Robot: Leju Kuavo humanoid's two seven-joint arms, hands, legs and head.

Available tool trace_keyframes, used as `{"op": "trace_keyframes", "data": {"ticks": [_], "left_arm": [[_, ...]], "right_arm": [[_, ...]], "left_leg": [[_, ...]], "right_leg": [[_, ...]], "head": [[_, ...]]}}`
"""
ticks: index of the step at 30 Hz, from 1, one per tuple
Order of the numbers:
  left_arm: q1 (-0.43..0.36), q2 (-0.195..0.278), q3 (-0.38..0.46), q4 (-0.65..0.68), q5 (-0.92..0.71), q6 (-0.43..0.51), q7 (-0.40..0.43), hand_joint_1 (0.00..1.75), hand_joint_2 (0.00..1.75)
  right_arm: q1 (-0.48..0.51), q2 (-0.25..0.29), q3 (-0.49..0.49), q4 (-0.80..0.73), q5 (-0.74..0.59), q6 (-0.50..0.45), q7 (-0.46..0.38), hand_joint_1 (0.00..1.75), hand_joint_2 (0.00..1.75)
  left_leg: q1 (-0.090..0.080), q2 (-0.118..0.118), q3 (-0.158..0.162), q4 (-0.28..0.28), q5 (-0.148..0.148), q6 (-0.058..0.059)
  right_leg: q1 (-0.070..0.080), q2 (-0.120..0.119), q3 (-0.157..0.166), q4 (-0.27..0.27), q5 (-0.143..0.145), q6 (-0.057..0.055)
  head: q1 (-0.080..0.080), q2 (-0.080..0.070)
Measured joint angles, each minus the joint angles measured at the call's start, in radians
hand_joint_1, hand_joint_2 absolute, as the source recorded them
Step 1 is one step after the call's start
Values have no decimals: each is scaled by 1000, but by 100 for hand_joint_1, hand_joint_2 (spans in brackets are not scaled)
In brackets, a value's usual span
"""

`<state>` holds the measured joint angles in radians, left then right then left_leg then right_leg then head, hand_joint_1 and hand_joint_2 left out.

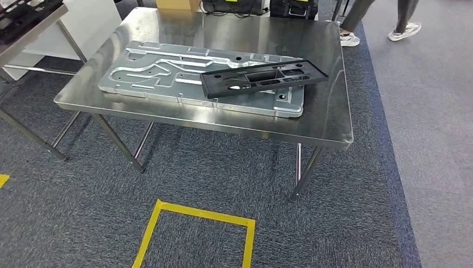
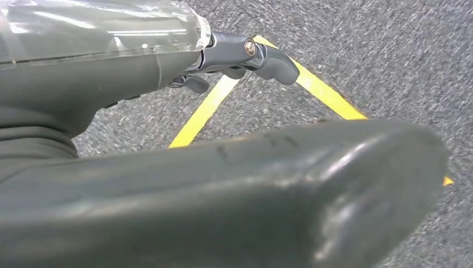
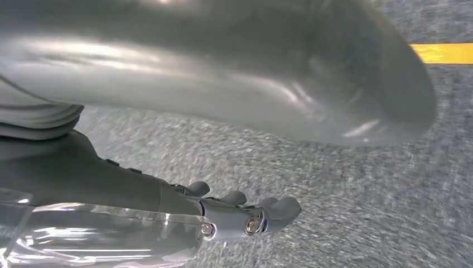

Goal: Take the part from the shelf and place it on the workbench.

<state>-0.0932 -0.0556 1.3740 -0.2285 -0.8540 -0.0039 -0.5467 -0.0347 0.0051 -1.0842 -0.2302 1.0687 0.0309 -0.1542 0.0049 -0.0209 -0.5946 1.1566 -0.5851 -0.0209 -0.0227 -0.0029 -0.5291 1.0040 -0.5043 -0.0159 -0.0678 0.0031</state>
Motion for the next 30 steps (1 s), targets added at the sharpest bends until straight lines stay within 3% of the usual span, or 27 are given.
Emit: {"op": "trace_keyframes", "data": {"ticks": [2, 3, 4, 7, 9, 11, 13, 14, 16, 17, 18, 19, 20, 22, 24, 26, 28, 30], "left_arm": [[1, 0, -5, 0, -22, 13, 26, 0, 0], [4, 0, -10, 0, -37, 16, 46, 0, 0], [6, 0, -17, 0, -54, 14, 72, 0, 0], [8, 0, -50, 1, -115, -12, 180, 0, 0], [9, -1, -76, 3, -153, -29, 252, 0, 0], [15, -2, -96, 4, -171, -35, 297, 0, 87], [19, -5, -108, 6, -173, -33, 320, 0, 175], [18, -6, -112, 6, -172, -30, 327, 0, 175], [14, -7, -116, 7, -170, -28, 330, 0, 175], [14, -7, -116, 7, -169, -28, 329, 0, 175], [15, -7, -116, 7, -169, -28, 327, 0, 175], [15, -7, -117, 7, -169, -29, 326, 0, 175], [16, -7, -117, 7, -170, -30, 325, 0, 175], [14, -7, -120, 7, -170, -33, 324, 0, 175], [12, -8, -123, 8, -172, -36, 323, 0, 175], [14, -8, -125, 8, -172, -37, 322, 0, 175], [17, -5, -127, 8, -172, -34, 323, 0, 175], [14, -4, -128, 8, -170, -26, 327, 0, 175]], "right_arm": [[0, 0, 0, 2, 4, -5, 36, 0, 0], [-1, 1, 0, 4, 5, -8, 56, 0, 0], [-2, 2, -1, 5, 5, -9, 77, 0, 0], [-6, 9, -6, 9, 11, 5, 143, 0, 0], [-11, 16, -7, 12, 19, 18, 172, 0, 0], [-20, 23, -7, 14, 24, 28, 184, 0, 0], [-26, 29, -7, 15, 27, 35, 186, 0, 0], [-27, 32, -7, 16, 28, 37, 187, 0, 0], [-25, 35, -7, 18, 33, 41, 184, 0, 0], [-23, 35, -7, 18, 36, 42, 182, 0, 0], [-22, 35, -7, 18, 41, 43, 179, 0, 0], [-22, 35, -7, 19, 45, 45, 176, 0, 0], [-22, 36, -7, 19, 49, 48, 173, 0, 0], [-21, 36, -7, 19, 56, 52, 170, 0, 0], [-21, 37, -7, 20, 62, 55, 168, 0, 0], [-23, 38, -7, 21, 68, 56, 167, 0, 0], [-25, 41, -6, 22, 73, 55, 166, 0, 0], [-22, 43, -6, 22, 77, 54, 164, 0, 0]], "left_leg": [[5, 8, -56, 117, -41, -8], [7, 11, -64, 132, -35, -11], [8, 15, -52, 105, -10, -12], [4, 57, 41, -93, 83, -5], [-2, 71, 63, -149, 94, 8], [-4, 55, 59, -152, 98, 23], [0, 40, 61, -160, 106, 36], [2, 32, 61, -164, 110, 43], [0, 13, 55, -164, 114, 50], [-2, 3, 53, -163, 114, 52], [-3, -9, 52, -161, 115, 52], [-4, -22, 52, -159, 115, 52], [-5, -35, 52, -157, 114, 51], [-6, -60, 50, -147, 111, 45], [-5, -83, 41, -140, 110, 34], [-3, -104, 33, -141, 114, 21], [-3, -88, 25, -126, 103, 10], [-3, -34, -16, -38, 52, 0]], "right_leg": [[2, -23, 0, 0, -1, -2], [2, -34, 0, 1, -2, -2], [2, -44, 2, 1, -3, -1], [3, -72, 10, 2, -9, 9], [7, -88, 12, 2, -10, 19], [9, -97, 14, 1, -11, 31], [6, -68, 6, 24, -32, 41], [4, -45, -12, 64, -60, 43], [3, -9, -74, 197, -130, 43], [3, -4, -104, 258, -151, 42], [3, -2, -120, 289, -152, 42], [3, 0, -118, 281, -132, 40], [2, 6, -96, 231, -94, 38], [1, 46, -37, 94, -28, 31], [1, 75, -9, 26, -11, 27], [2, 63, -8, 22, -12, 20], [-1, 40, -5, 12, -7, 8], [-2, 12, -2, 7, -5, -1]], "head": [[0, 0], [0, 0], [0, 0], [0, 0], [0, 0], [0, 0], [0, 0], [0, 0], [0, 0], [0, 0], [0, 0], [0, 0], [0, 0], [0, 0], [0, 0], [0, 0], [0, 0], [0, 0]]}}
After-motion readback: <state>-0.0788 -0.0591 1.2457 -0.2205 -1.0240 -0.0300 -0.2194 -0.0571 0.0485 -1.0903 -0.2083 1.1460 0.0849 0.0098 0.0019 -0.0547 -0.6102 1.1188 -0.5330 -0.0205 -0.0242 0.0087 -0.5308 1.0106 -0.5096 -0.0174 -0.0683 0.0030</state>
